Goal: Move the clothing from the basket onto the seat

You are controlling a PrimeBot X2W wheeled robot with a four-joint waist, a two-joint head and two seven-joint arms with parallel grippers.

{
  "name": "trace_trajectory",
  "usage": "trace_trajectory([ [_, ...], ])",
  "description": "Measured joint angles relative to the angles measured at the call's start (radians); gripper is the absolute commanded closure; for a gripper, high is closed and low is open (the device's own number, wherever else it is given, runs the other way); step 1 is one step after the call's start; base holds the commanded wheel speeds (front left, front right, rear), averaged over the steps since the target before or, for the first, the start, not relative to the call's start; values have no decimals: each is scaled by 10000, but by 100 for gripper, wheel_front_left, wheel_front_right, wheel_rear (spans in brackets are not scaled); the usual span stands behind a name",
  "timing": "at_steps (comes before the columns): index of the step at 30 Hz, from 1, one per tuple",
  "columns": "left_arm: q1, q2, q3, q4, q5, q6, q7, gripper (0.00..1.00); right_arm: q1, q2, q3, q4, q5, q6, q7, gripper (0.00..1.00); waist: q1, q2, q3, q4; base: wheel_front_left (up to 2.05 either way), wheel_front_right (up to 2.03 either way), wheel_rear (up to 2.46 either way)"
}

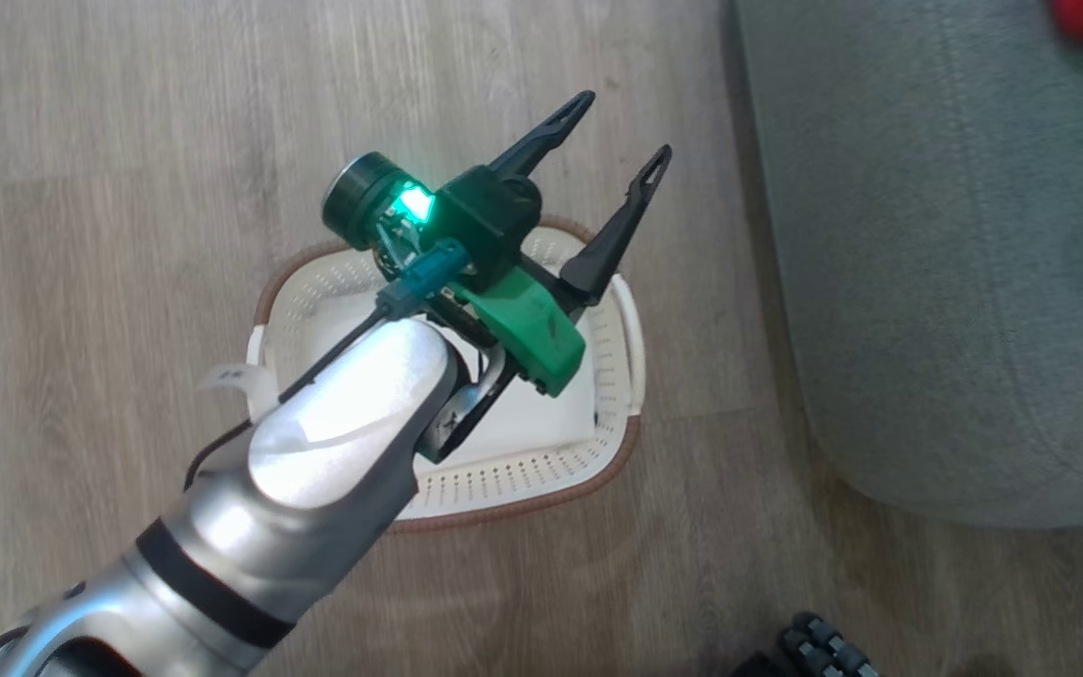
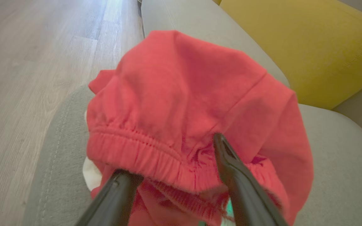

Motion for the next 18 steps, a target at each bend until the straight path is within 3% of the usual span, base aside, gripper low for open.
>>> trace_trajectory([
  [7,474,244,207,6,-253,169,-219,0,1438,514,1703,-1448,1691,0,-12,0,0,0,-650,-349,0,0,0],
  [18,1484,276,1030,184,-884,690,-617,0,3219,173,3645,-2968,3916,0,-12,0,0,0,-2017,-435,0,0,0],
])
